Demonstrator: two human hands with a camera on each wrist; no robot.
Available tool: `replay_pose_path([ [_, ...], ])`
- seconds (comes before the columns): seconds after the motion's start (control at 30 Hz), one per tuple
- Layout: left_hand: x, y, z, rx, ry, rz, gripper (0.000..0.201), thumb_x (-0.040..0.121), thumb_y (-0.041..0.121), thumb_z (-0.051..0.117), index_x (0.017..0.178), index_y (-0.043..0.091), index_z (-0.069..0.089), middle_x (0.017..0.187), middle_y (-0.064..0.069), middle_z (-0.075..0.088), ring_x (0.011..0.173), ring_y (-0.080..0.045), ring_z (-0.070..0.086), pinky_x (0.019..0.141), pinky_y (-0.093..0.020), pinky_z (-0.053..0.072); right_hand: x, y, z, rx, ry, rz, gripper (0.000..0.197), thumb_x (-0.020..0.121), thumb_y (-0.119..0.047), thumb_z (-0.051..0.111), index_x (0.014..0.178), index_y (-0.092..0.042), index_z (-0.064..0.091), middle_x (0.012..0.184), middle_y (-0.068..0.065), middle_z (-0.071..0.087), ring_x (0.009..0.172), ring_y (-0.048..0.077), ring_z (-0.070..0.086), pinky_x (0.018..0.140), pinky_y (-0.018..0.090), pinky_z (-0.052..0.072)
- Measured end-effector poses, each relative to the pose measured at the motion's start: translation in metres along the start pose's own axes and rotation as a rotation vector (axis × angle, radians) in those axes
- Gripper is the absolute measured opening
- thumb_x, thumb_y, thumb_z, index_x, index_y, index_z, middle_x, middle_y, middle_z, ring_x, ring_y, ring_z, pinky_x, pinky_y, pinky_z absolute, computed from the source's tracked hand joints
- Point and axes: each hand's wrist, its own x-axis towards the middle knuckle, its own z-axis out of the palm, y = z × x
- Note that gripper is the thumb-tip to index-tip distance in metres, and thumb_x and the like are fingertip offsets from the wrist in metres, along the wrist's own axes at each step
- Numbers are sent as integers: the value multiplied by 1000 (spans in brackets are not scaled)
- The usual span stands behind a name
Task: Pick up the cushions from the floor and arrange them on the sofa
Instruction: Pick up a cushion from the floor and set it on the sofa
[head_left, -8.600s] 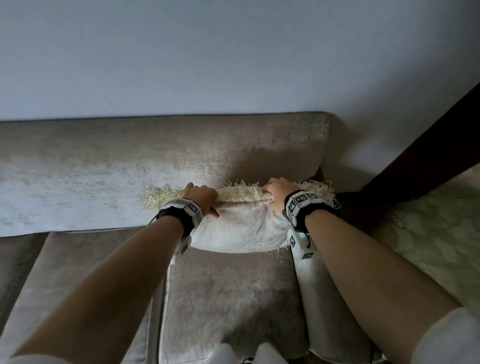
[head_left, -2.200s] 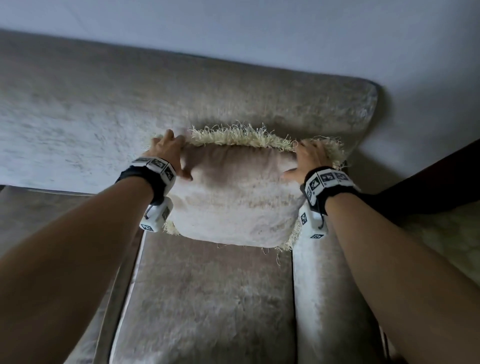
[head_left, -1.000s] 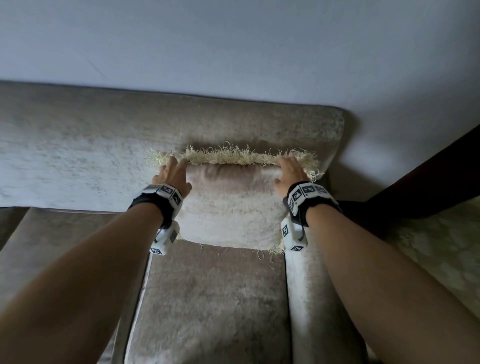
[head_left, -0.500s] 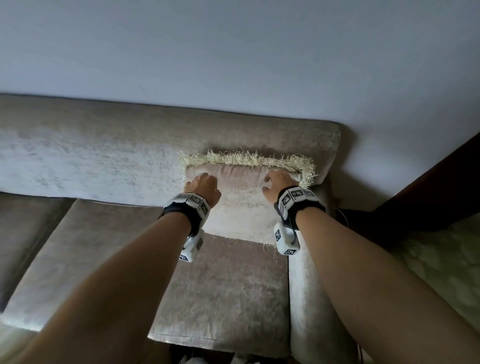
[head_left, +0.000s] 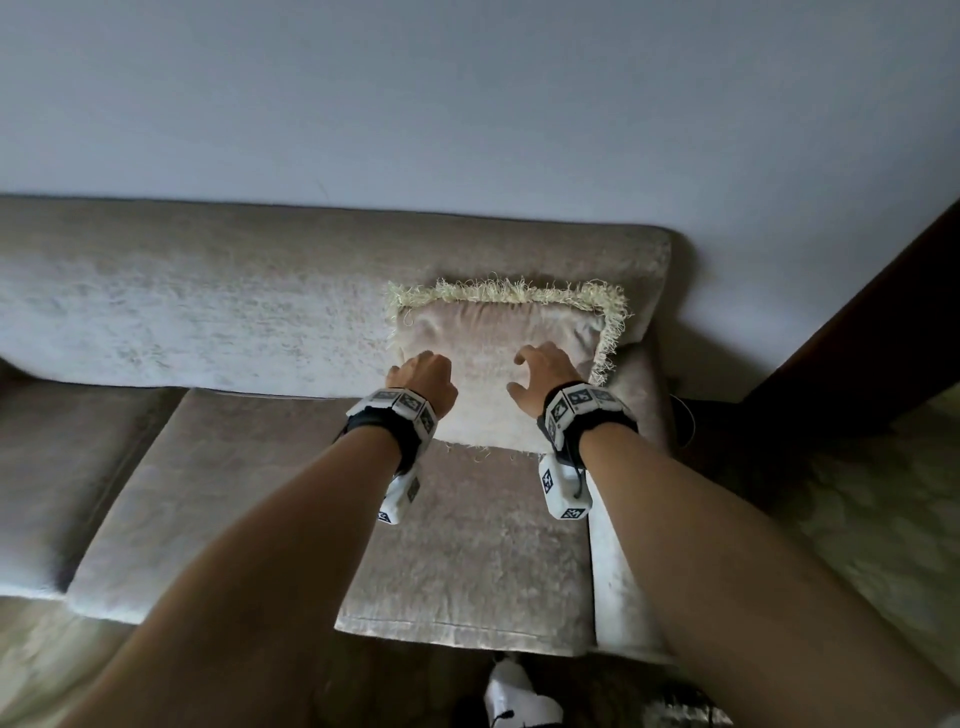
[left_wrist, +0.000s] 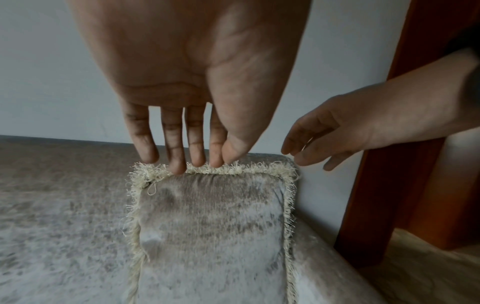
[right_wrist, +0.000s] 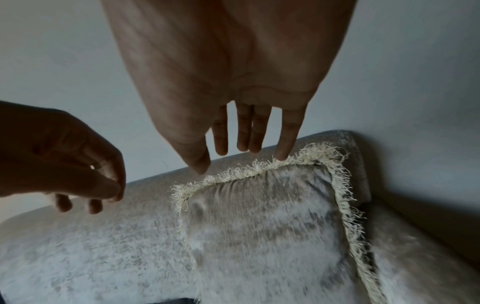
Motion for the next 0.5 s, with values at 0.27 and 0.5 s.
replay_pose_path([
  [0.27, -54, 47, 31, 36, -113, 148, 21, 89, 17, 50, 103, 12, 64, 115, -11, 60, 107, -32, 58, 91, -42, 43, -89, 41, 23, 112, 22, 104, 50, 87, -31, 63, 132, -20, 43, 135, 10, 44, 128, 29, 42, 99, 43, 44],
  [0.5, -97, 109, 60, 18, -149, 245, 21, 90, 21, 49, 105, 13, 62, 119, -10, 56, 113, -32, 55, 97, -44, 41, -163, 106, 36, 73, 106, 209, 47, 84, -31, 65, 127, -21, 48, 128, 9, 46, 124, 28, 42, 98, 46, 43],
])
